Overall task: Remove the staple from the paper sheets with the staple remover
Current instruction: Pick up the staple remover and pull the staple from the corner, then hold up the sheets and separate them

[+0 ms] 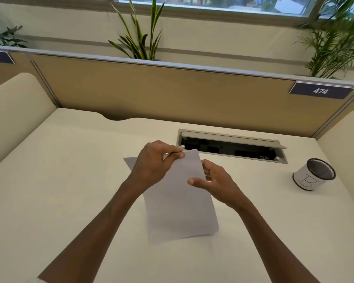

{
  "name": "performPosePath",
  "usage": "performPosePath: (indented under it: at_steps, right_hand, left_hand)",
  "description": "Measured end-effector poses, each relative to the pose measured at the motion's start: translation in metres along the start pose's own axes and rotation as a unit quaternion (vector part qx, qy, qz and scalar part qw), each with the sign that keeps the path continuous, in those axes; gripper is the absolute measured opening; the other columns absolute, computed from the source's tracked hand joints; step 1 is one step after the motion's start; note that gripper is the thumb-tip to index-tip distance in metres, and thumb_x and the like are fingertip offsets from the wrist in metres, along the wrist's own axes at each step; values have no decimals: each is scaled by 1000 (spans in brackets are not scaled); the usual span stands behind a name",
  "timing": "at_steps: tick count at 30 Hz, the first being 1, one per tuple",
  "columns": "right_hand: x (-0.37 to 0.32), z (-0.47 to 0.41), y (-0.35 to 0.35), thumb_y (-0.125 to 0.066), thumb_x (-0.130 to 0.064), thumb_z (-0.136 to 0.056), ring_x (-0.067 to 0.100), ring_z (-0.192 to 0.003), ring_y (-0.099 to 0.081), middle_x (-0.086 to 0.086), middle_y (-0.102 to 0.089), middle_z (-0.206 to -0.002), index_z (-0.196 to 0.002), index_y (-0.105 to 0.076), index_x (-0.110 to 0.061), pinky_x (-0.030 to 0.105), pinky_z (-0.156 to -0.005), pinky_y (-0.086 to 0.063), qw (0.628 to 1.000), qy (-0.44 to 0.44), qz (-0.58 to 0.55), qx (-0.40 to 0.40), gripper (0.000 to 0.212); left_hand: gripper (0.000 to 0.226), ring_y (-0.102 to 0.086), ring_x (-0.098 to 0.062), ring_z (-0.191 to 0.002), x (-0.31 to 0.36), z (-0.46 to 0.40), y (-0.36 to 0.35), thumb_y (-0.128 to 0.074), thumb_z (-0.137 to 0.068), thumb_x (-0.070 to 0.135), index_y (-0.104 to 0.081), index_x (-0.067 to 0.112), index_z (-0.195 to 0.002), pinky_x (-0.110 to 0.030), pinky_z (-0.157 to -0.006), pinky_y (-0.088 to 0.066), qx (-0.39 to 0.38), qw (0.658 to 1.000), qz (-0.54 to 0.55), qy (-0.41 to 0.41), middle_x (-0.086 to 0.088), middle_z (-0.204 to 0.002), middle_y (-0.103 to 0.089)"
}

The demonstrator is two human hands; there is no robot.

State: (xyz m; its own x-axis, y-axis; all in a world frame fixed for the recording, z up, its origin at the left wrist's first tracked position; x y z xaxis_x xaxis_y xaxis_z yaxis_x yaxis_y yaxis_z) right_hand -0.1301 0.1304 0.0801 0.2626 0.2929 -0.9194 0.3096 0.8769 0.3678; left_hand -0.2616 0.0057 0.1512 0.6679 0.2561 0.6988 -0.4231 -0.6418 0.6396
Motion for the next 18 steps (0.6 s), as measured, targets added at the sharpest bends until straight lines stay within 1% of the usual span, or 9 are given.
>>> performPosePath:
  at_steps: [3, 5, 7, 9, 10, 11, 13, 16, 18]
  right_hand:
    - [-20, 27, 10, -66, -34, -90, 16, -87, -70, 1, -73, -101, -109, -67, -17, 31, -76, -60, 993, 54, 26, 102, 26]
    - [-33, 40, 20, -64, -31, -92, 17, -79, -71, 2, -73, -92, -102, -70, -14, 30, -70, -60, 985, 74, 5, 158, 21]
    - [-50, 56, 33, -64, -28, -92, 17, -77, -70, 0, -73, -89, -98, -70, -15, 27, -68, -58, 978, 86, -12, 191, 15]
    - [-65, 69, 48, -65, -24, -92, 19, -76, -71, 2, -73, -87, -96, -71, -15, 33, -68, -58, 972, 97, -46, 208, 11]
    - [-73, 76, 56, -66, -23, -91, 22, -76, -72, 3, -74, -88, -97, -71, -15, 37, -68, -59, 968, 104, -71, 216, 11]
    - [-81, 83, 64, -66, -23, -91, 25, -77, -73, 4, -75, -89, -98, -72, -15, 40, -70, -60, 964, 108, -95, 225, 12]
    - [-95, 98, 82, -67, -22, -90, 26, -80, -74, 4, -77, -92, -99, -72, -18, 40, -71, -62, 954, 117, -138, 240, 11]
    - [-115, 116, 106, -68, -22, -89, 29, -83, -75, 3, -77, -95, -101, -72, -19, 41, -72, -62, 940, 131, -192, 249, 13]
    - [-126, 127, 118, -68, -20, -89, 28, -84, -75, 5, -78, -97, -105, -72, -15, 41, -73, -62, 932, 139, -223, 251, 18]
  left_hand:
    - [13, -64, -12, -86, 32, 5, 11, -68, -86, 31, -76, 29, -96, -38, -75, -54, 22, 1000, 15, 1, 3, -90, -75]
    - [11, -63, -11, -86, 52, 5, 21, -70, -84, 30, -76, 30, -93, -39, -75, -54, 46, 999, 27, -11, 6, -87, -73]
    - [16, -62, -7, -92, 78, 13, 36, -73, -81, 30, -75, 27, -96, -39, -79, -53, 91, 994, 24, -55, 10, -91, -73]
    - [40, -58, -10, -105, 96, 23, 54, -77, -76, 37, -69, 21, -112, -37, -91, -49, 176, 979, -28, -95, 5, -109, -71]
    - [57, -54, -14, -115, 99, 28, 64, -77, -74, 43, -62, 19, -123, -35, -98, -45, 229, 968, -54, -89, 2, -121, -66]
    - [73, -48, -17, -124, 99, 33, 74, -78, -71, 48, -52, 17, -132, -32, -103, -39, 274, 959, -52, -59, -1, -132, -58]
    - [95, -38, -15, -134, 95, 43, 84, -77, -66, 55, -35, 15, -142, -28, -106, -33, 316, 948, 33, 30, -1, -144, -45]
    - [104, -43, -13, -133, 88, 44, 76, -74, -66, 58, -24, 14, -146, -31, -107, -36, 251, 936, 213, 128, -1, -145, -45]
    - [102, -55, -14, -124, 92, 44, 65, -73, -65, 63, -33, 11, -143, -31, -101, -43, 175, 919, 325, 139, -4, -139, -55]
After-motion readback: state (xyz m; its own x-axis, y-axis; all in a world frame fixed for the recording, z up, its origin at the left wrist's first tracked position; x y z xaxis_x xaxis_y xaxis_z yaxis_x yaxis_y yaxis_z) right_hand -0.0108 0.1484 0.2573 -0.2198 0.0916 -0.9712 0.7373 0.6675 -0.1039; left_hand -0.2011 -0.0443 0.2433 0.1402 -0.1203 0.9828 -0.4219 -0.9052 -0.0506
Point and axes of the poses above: each hand's wrist, its own z-axis away from the middle knuckle, its own y-axis out of the back of the hand, x = y × z, the point moved 6 cm from there along -z, towards the middle knuckle
